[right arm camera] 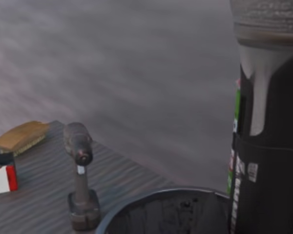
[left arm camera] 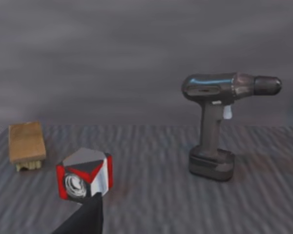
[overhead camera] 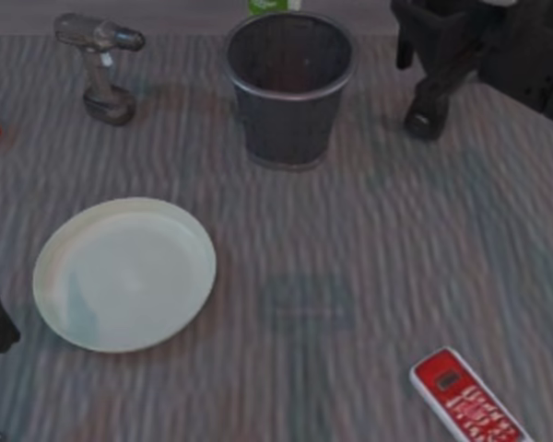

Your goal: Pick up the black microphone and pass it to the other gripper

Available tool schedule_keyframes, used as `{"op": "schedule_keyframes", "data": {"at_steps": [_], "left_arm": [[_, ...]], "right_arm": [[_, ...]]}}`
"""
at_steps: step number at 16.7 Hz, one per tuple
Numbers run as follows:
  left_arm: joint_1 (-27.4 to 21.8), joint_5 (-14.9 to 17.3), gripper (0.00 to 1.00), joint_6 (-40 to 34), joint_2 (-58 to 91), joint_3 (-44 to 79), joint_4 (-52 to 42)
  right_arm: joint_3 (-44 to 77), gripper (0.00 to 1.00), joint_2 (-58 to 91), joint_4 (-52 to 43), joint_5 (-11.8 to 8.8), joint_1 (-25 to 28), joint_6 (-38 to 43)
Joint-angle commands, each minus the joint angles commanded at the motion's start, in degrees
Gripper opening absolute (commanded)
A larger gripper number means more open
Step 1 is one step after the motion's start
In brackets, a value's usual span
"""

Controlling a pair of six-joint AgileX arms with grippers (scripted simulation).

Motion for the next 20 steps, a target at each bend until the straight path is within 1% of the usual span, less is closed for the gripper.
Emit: {"op": "schedule_keyframes", "data": {"at_steps": [1,2,3,8,9,10,11,12,15,20], "left_arm": [[0.00,0.00,1.00,0.00,0.00,0.00,0.00],[0.00,0.00,1.00,0.00,0.00,0.00,0.00],[0.00,0.00,1.00,0.00,0.00,0.00,0.00],[0.00,0.00,1.00,0.00,0.00,0.00,0.00],[0.00,0.00,1.00,0.00,0.00,0.00,0.00],[0.00,0.00,1.00,0.00,0.00,0.00,0.00],[0.00,0.00,1.00,0.00,0.00,0.00,0.00],[0.00,0.00,1.00,0.00,0.00,0.00,0.00],[0.00,0.00,1.00,0.00,0.00,0.00,0.00],[0.00,0.00,1.00,0.00,0.00,0.00,0.00]], "right_arm": [[-0.19,0.00,-0.36,-0.03,0.77,0.75,0.03],[-0.55,0.00,-1.00,-0.12,2.13,2.07,0.09],[-1.07,0.00,-1.88,-0.27,3.98,3.78,0.16],[-4.67,0.00,-7.84,-1.47,15.54,16.16,0.65],[-5.22,0.00,-8.95,-1.62,17.40,18.07,0.70],[-5.63,0.00,-9.86,-1.73,18.72,19.39,0.72],[-5.88,0.00,-10.44,-1.78,19.43,20.11,0.73],[-5.92,0.00,-10.54,-1.79,19.56,20.24,0.73],[-5.67,0.00,-10.31,-1.73,19.31,20.02,0.85],[-5.92,0.00,-10.54,-1.79,19.56,20.24,0.73]]}}
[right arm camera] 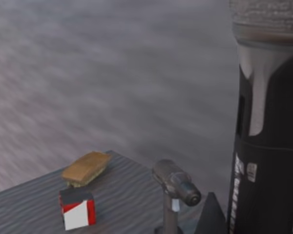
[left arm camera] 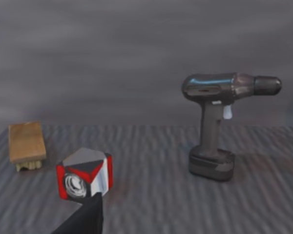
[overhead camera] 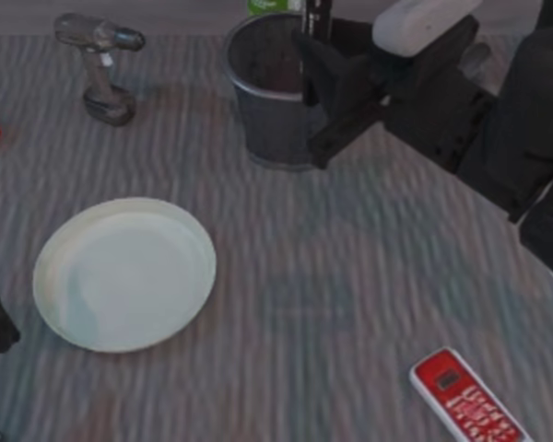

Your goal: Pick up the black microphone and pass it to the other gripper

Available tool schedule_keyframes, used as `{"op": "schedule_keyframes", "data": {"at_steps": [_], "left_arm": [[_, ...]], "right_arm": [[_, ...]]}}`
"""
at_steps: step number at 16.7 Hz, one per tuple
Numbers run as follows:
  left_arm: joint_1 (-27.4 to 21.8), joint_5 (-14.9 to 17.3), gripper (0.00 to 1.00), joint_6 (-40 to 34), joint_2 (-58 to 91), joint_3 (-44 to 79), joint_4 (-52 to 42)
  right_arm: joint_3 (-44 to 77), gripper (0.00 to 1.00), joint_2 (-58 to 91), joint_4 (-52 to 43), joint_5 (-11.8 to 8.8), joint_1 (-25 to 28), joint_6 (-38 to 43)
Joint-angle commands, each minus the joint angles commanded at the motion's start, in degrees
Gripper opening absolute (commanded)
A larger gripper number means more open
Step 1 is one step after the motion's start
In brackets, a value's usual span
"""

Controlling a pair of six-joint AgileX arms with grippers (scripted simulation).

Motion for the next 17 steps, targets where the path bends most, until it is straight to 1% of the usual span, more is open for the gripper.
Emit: {"op": "schedule_keyframes", "data": {"at_steps": [2,3,4,6,9,17], "left_arm": [[-0.05,0.09,1.00,0.01,0.09,0.08,0.04],[-0.35,0.67,1.00,0.06,0.75,0.64,0.30],[-0.88,1.71,1.00,0.15,1.99,1.67,0.77],[-2.41,4.88,1.00,0.46,6.34,4.97,2.28],[-5.33,11.34,1.00,1.13,16.93,12.12,5.59],[-14.33,31.71,1.00,3.34,53.50,35.70,16.85]], "right_arm": [[0.00,0.00,0.00,0.00,0.00,0.00,0.00],[0.00,0.00,0.00,0.00,0.00,0.00,0.00],[0.00,0.00,0.00,0.00,0.00,0.00,0.00],[0.00,0.00,0.00,0.00,0.00,0.00,0.00],[0.00,0.00,0.00,0.00,0.00,0.00,0.00],[0.00,0.00,0.00,0.00,0.00,0.00,0.00]]}}
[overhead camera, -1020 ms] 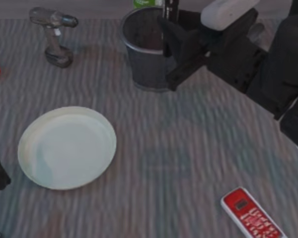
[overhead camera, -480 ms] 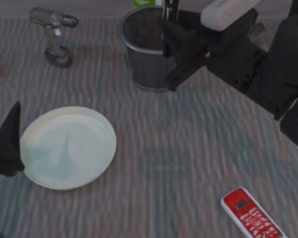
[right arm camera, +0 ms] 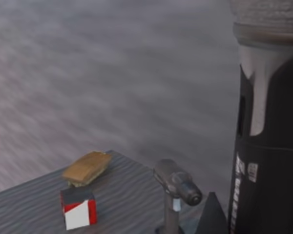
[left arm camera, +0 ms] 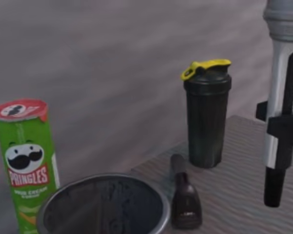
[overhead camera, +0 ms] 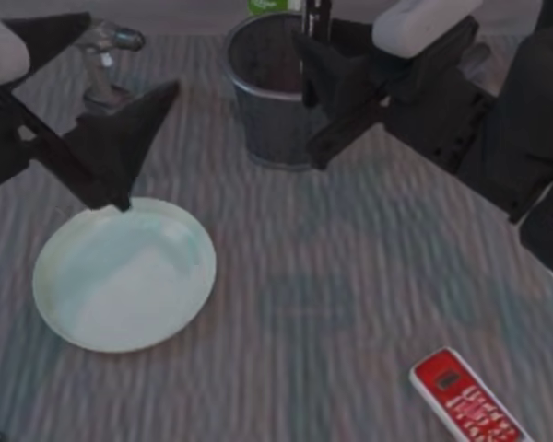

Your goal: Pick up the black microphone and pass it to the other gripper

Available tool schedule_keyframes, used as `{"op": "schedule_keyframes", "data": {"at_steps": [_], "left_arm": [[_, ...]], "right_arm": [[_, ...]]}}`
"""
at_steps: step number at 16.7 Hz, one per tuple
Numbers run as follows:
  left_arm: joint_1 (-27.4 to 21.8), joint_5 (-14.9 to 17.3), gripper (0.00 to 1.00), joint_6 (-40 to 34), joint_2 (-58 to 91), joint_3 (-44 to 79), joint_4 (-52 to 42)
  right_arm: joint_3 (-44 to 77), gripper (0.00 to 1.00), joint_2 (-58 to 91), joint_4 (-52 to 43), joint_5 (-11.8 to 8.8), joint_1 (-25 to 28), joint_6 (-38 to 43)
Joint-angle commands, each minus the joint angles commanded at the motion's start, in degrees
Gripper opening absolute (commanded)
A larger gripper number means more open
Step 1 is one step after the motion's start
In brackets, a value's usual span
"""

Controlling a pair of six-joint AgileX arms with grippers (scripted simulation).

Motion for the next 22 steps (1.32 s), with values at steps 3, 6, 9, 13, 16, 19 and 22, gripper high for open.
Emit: {"op": "schedule_keyframes", "data": {"at_steps": [3,6,9,13,16,19,22], "left_arm": [[-2.55,5.66,1.00,0.60,10.34,6.38,3.00],[-3.98,8.80,1.00,0.88,15.68,9.79,4.55],[-4.16,9.19,1.00,0.91,16.31,10.20,4.73],[-4.55,8.60,1.00,0.86,17.06,10.79,4.91],[-7.75,5.73,1.00,0.77,22.62,15.11,6.35],[-11.94,1.60,1.00,0.63,29.90,20.60,8.14],[-15.14,-1.50,1.00,0.50,34.87,24.49,9.36]], "right_arm": [[0.00,0.00,0.00,0.00,0.00,0.00,0.00],[0.00,0.00,0.00,0.00,0.00,0.00,0.00],[0.00,0.00,0.00,0.00,0.00,0.00,0.00],[0.00,0.00,0.00,0.00,0.00,0.00,0.00],[0.00,0.00,0.00,0.00,0.00,0.00,0.00],[0.00,0.00,0.00,0.00,0.00,0.00,0.00],[0.00,0.00,0.00,0.00,0.00,0.00,0.00]]}}
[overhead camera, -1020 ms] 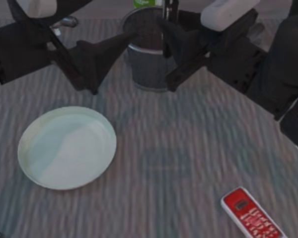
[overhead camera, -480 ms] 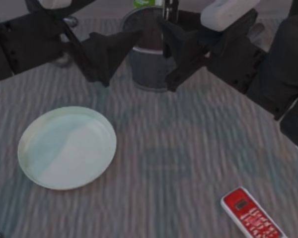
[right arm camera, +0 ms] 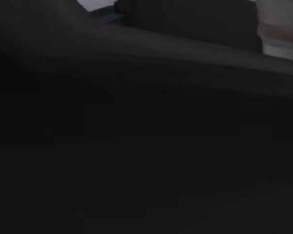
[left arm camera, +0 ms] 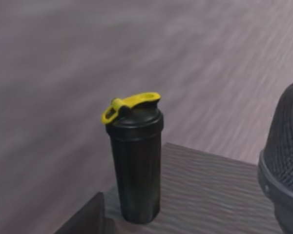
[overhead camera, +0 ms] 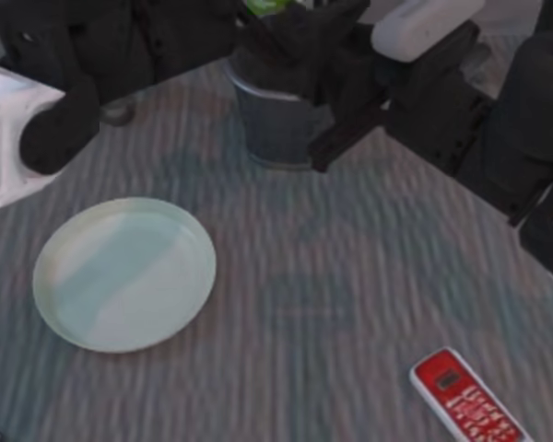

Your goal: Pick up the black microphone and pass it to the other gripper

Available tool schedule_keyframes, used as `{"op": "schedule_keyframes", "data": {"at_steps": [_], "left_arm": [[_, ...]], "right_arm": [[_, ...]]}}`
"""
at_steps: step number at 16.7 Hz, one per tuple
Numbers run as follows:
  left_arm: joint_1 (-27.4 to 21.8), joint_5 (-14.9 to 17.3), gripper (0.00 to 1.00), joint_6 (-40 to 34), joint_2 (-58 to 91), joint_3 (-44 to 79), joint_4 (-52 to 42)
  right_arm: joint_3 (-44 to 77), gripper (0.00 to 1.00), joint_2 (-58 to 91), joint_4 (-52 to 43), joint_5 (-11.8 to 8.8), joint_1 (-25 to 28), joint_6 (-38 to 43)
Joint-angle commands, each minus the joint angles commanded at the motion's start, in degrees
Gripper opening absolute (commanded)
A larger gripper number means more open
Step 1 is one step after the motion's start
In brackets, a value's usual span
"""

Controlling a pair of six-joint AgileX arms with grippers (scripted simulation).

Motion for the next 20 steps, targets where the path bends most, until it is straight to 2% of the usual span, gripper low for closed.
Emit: {"op": "schedule_keyframes", "data": {"at_steps": [5,18,20], "left_arm": [[-0.44,-0.43,1.00,-0.03,0.60,0.51,0.15],[-0.44,-0.43,0.02,-0.03,0.60,0.51,0.15],[-0.44,-0.43,0.00,-0.03,0.60,0.51,0.15]], "right_arm": [[0.00,0.00,0.00,0.00,0.00,0.00,0.00],[0.00,0.00,0.00,0.00,0.00,0.00,0.00],[0.00,0.00,0.00,0.00,0.00,0.00,0.00]]}}
